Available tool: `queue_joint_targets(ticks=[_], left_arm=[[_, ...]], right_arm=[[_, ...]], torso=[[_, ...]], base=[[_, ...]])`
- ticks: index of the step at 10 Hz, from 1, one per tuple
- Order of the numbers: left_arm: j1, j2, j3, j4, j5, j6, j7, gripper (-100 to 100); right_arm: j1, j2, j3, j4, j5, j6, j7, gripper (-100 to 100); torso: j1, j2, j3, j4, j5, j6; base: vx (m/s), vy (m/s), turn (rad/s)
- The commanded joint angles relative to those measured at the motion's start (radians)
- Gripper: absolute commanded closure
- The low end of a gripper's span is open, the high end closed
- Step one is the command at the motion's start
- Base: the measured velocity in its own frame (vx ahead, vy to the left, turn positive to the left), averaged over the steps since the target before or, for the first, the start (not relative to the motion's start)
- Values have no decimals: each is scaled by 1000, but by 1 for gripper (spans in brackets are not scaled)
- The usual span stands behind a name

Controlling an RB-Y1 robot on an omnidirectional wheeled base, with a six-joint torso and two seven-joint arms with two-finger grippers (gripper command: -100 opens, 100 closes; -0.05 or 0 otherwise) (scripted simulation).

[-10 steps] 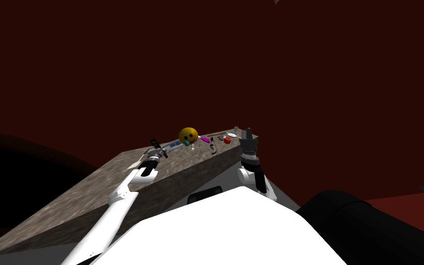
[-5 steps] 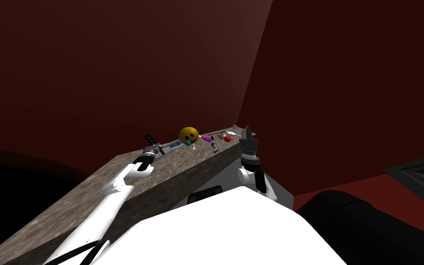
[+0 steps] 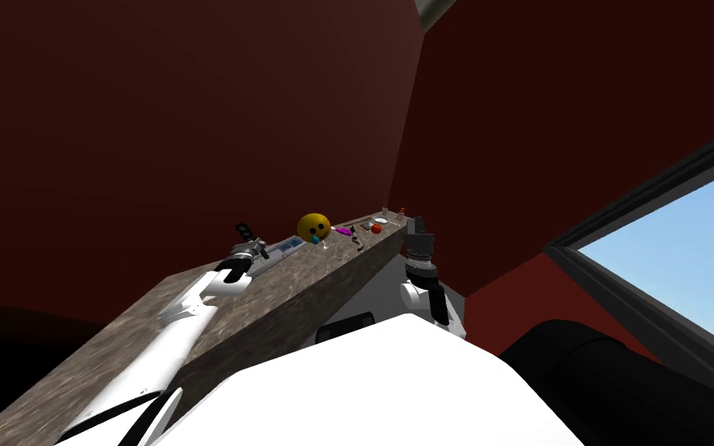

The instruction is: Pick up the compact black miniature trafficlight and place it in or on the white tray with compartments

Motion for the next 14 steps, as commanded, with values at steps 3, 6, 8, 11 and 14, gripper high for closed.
queue_joint_targets(ticks=[3, 6, 8, 11, 14], left_arm=[[-33, 27, 13, 47, 14, 17, 14, 100], [-59, 47, 42, 101, 34, 35, 25, 100], [-69, 54, 57, 128, 47, 46, 29, 100], [-76, 50, 70, 147, 47, 46, 27, 100], [-76, 50, 70, 148, 47, 46, 27, -100]], right_arm=[[0, 0, 0, 0, 0, 0, 0, 0], [0, 0, 0, 0, 0, 0, 0, 0], [0, 0, 0, 0, 0, 0, 0, 0], [0, 0, 0, 0, 0, 0, 0, 0], [1, 0, 0, 0, 0, 0, 0, 0]], torso=[[0, -1, -1, 0, 0, 0], [-1, -3, -2, 0, 0, 0], [0, -2, -1, 0, 0, -1], [-2, -4, -2, 0, 1, 0], [-6, -6, -3, -1, 0, -2]], base=[[-64, 113, -257], [-63, 110, -312], [-73, 105, -251], [-40, 62, -183], [-1, 2, 2]])
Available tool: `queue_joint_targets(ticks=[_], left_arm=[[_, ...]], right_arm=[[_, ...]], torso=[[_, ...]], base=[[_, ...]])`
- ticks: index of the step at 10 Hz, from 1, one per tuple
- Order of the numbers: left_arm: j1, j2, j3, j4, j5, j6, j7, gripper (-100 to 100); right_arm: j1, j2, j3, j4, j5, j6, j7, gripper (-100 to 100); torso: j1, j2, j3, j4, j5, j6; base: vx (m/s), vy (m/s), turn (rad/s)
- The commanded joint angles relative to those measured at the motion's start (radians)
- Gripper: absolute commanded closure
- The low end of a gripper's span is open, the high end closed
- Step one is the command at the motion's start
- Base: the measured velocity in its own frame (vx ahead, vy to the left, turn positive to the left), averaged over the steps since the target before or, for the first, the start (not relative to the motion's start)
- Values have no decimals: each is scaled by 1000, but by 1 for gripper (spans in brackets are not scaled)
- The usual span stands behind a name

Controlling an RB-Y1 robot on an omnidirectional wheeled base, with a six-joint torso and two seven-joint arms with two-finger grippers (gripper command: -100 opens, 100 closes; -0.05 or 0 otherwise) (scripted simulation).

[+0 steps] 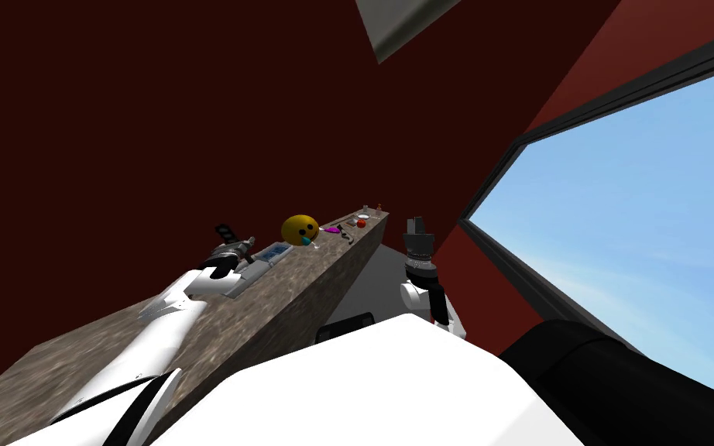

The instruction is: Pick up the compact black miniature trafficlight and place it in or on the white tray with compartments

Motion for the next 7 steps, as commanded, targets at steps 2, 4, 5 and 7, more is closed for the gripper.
queue_joint_targets(ticks=[2, 4, 5, 7], left_arm=[[0, 0, 0, 0, 0, 0, 0, -100], [-36, 31, -16, 50, -4, -44, 22, -100], [-36, 31, -16, 68, -4, -44, 22, -100], [-72, 62, -31, 137, -9, -88, 44, -100]], right_arm=[[0, 0, 0, 0, 0, 0, 0, 0], [0, 0, 0, 0, 0, 0, 0, 0], [0, 0, 0, 0, 0, 0, 0, 0], [0, 0, 0, 0, 0, 0, 0, 0]], torso=[[0, 0, 0, 0, 0, 0], [0, 0, 0, 0, 0, 0], [-3, -1, 0, 0, -1, 0], [-5, -2, -1, 0, -2, 0]], base=[[0, 0, 0], [2, -23, 30], [13, -64, 39], [22, -80, 53]])
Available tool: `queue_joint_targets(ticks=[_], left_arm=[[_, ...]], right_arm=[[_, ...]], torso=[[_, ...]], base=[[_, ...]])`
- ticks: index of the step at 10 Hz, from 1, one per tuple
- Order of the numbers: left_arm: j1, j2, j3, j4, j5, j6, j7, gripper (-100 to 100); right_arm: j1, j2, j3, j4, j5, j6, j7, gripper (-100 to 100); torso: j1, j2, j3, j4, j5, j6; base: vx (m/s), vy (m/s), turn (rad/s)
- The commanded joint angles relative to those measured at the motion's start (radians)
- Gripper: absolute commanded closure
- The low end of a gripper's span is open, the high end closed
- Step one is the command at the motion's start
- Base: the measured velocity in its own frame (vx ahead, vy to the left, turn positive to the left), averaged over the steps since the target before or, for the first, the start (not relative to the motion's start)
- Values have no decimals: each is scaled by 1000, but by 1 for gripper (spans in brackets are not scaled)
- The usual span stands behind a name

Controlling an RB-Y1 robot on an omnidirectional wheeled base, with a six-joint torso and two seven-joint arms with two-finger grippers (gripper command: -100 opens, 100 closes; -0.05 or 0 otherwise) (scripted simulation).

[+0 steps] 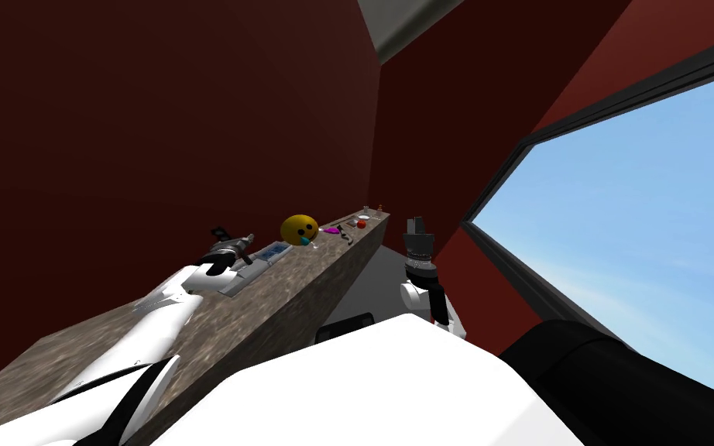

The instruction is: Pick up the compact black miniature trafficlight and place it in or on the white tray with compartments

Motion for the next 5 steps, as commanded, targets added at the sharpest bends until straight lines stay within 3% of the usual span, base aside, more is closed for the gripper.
queue_joint_targets(ticks=[1, 4, 5], left_arm=[[-37, 38, -21, 50, -2, -46, 27, -100], [-73, 69, -36, 150, -7, -91, 49, -100], [-109, 100, -52, 193, -11, -135, 71, -100]], right_arm=[[0, 0, 0, 0, 0, 0, 0, 0], [0, 0, 0, 0, 0, 0, 0, 0], [0, 0, 0, 0, 0, 0, 0, 0]], torso=[[0, 0, 0, 0, 0, 0], [0, -1, 0, 0, 0, 0], [1, 0, 0, 0, 0, 1]], base=[[27, -92, 64], [22, -64, 41], [10, -76, 56]])
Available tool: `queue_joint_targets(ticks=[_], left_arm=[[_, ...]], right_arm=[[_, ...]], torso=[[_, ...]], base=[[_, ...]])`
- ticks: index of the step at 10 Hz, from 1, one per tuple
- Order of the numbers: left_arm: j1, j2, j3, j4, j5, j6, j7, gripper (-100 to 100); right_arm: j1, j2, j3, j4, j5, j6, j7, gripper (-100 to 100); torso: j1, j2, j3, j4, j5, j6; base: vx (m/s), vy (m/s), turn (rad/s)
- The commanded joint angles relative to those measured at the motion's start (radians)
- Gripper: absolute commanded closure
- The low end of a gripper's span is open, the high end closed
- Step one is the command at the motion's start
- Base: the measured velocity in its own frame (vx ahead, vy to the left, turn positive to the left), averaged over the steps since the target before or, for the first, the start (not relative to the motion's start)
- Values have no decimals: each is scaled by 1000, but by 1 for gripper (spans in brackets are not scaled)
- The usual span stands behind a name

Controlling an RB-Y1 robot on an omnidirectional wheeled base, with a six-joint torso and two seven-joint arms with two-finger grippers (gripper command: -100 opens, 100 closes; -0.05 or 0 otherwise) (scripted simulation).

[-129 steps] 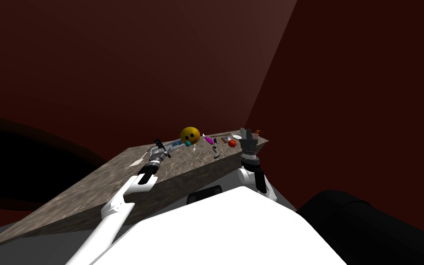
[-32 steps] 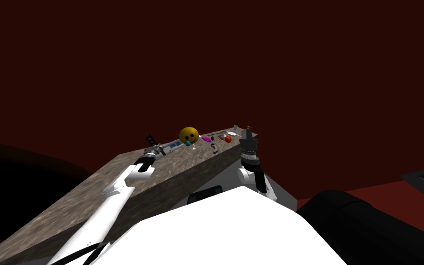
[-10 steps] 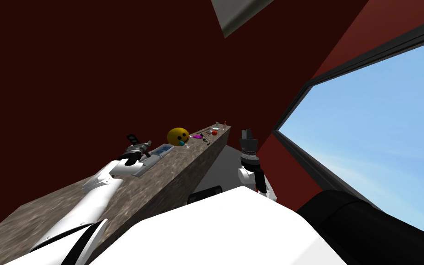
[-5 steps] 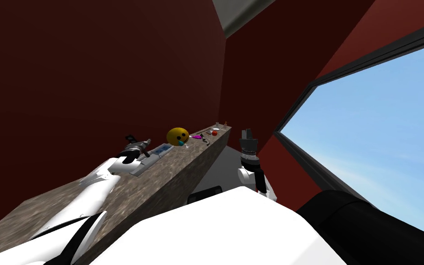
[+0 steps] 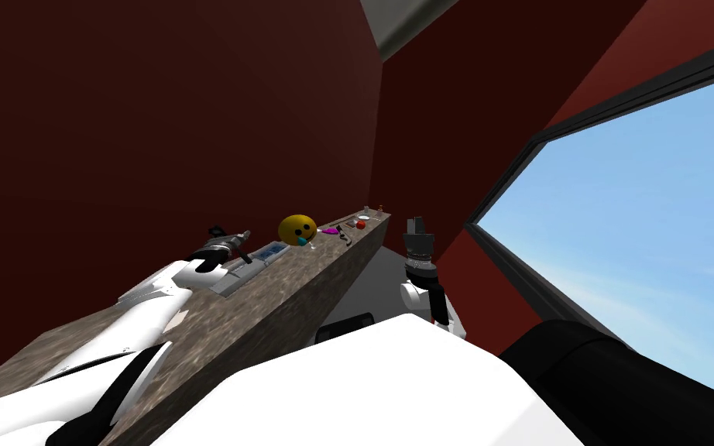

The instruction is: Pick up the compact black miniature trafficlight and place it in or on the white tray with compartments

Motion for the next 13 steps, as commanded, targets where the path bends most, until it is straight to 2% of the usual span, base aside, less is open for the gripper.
queue_joint_targets(ticks=[1, 2, 3, 4, 5, 6, 7, 8, 9, 10, 11, 13], left_arm=[[-18, 11, -1, 50, -5, -29, 10, -100], [-54, 43, -17, 91, -9, -73, 32, -100], [-54, 43, -17, 125, -9, -73, 32, -100], [-90, 74, -32, 166, -14, -118, 54, -100], [-90, 74, -32, 189, -14, -118, 54, -100], [-126, 105, -48, 220, -18, -159, 76, -100], [-126, 105, -48, 260, -18, -162, 76, -100], [-162, 136, -63, 310, -23, -206, 98, -100], [-162, 136, -63, 330, -23, -206, 98, -100], [-198, 167, -79, 354, -27, -244, 120, -100], [-198, 167, -79, 387, -27, -250, 120, -100], [-201, 163, -75, 395, -27, -251, 113, -100]], right_arm=[[0, 0, 0, 0, 0, 0, 0, 0], [0, 0, 0, 0, 0, 0, 0, 0], [0, 0, 0, 0, 0, 0, 0, 0], [0, 0, 0, 0, 0, 0, 0, 0], [0, 0, 0, 0, 0, 0, 0, 0], [0, 0, 0, 0, 0, 0, 0, 0], [0, 0, 0, 0, 0, 0, 0, 0], [0, 0, 0, 0, 0, 0, 0, 0], [0, 0, 0, 0, 0, 0, 0, 0], [0, 0, 0, 0, 0, 0, 0, 0], [0, 0, 0, 0, 0, 0, 0, 0], [0, 0, 0, 0, 0, 0, 0, 0]], torso=[[0, 0, 0, 0, 0, 0], [0, 0, 0, 0, 0, 0], [-1, 0, 0, 0, 0, 0], [0, 0, 0, 0, 0, 0], [0, 0, 0, 0, 0, 0], [1, 0, 0, 0, 0, 0], [0, -1, 0, 0, 0, 0], [1, 0, 0, 0, 0, 0], [0, 0, 0, 0, 0, 0], [1, 0, 0, 0, 0, 0], [0, 0, 0, 0, 0, 0], [2, 0, 0, 0, 1, 1]], base=[[12, -69, 37], [16, -88, 63], [13, -72, 35], [12, -78, 59], [12, -61, 36], [21, -78, 48], [16, -65, 35], [6, -73, 69], [13, -62, 43], [17, -75, 57], [15, -69, 32], [3, -22, 0]])
